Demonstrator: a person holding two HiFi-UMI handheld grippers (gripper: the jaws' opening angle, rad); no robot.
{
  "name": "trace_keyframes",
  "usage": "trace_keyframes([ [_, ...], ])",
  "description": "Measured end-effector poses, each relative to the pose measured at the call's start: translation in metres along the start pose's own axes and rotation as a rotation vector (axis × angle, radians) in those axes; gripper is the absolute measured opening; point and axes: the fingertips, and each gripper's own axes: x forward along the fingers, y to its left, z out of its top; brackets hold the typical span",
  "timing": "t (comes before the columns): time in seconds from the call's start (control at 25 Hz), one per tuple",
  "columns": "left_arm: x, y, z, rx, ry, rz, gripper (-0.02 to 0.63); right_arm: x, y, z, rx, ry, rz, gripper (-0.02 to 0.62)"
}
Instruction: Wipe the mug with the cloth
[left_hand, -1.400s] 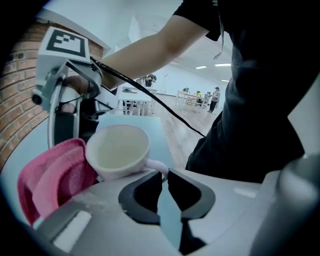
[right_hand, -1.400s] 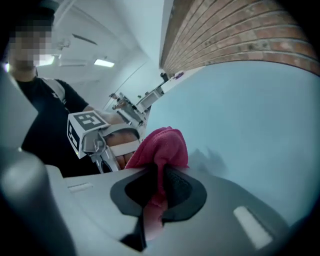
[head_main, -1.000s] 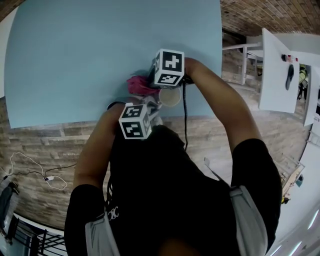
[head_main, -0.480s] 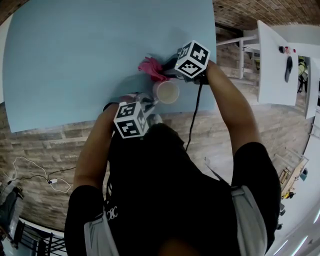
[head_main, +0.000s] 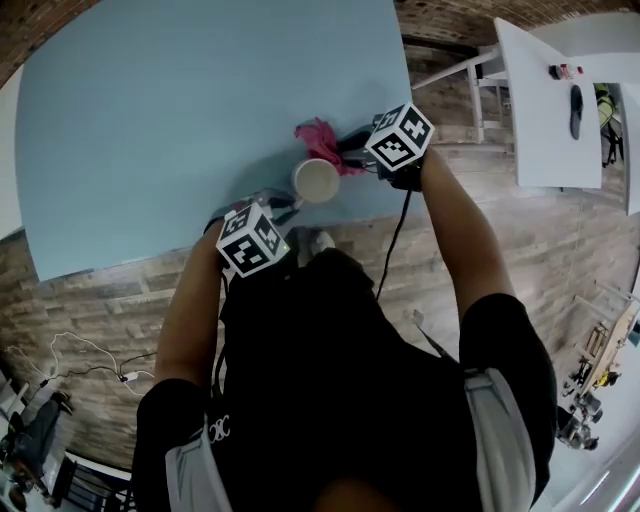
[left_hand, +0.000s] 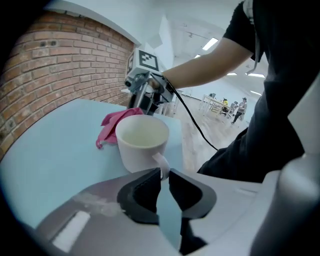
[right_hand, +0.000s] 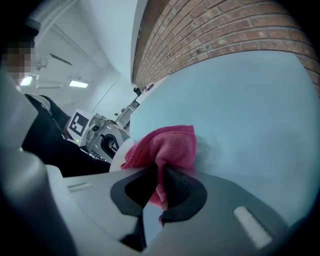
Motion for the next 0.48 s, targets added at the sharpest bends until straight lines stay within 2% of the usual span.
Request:
trace_keyframes([
  [0.16,0.003,-0.007,-0.002,-0.027,0.006,-0.003,0.058,-0.001,0.011,-0.019,0.023,-0.081,-0.021,0.037],
  [0.36,0.016,-0.008,0.008,-0.097,-0.038,0.028,0.058,0.010,0.031,-0.050,0.047,-0.107,0.002,0.037],
  [0.48,0.024,-0.005,0.016,-0.090,-0.049,0.064,0.051,0.024,0.043,-0.057,0.045,-0.138,-0.005,0.037],
])
